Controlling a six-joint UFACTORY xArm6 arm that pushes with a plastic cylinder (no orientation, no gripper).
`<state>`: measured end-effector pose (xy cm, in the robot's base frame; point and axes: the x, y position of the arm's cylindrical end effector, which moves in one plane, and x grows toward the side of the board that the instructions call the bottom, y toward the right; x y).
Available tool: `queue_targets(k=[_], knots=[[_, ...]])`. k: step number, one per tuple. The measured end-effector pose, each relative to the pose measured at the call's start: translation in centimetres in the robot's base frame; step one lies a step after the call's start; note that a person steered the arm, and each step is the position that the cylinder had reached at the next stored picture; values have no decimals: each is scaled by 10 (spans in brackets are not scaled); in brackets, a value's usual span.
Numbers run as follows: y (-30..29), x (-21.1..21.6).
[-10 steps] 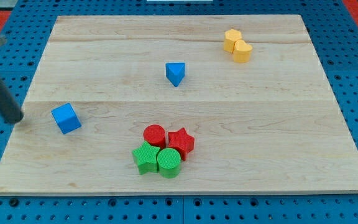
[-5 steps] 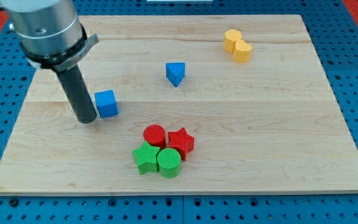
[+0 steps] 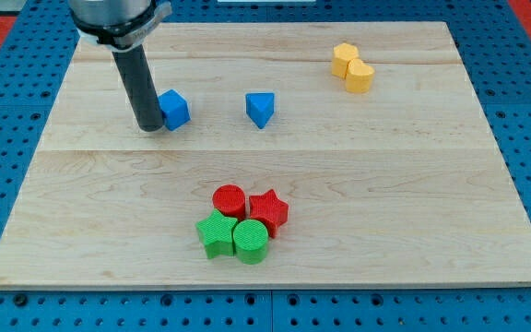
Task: Move blue cube closer to the blue triangle
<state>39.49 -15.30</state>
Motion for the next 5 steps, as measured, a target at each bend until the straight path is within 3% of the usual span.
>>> queue_targets(k=[1,5], knots=[[-4,-12],[85,-59]])
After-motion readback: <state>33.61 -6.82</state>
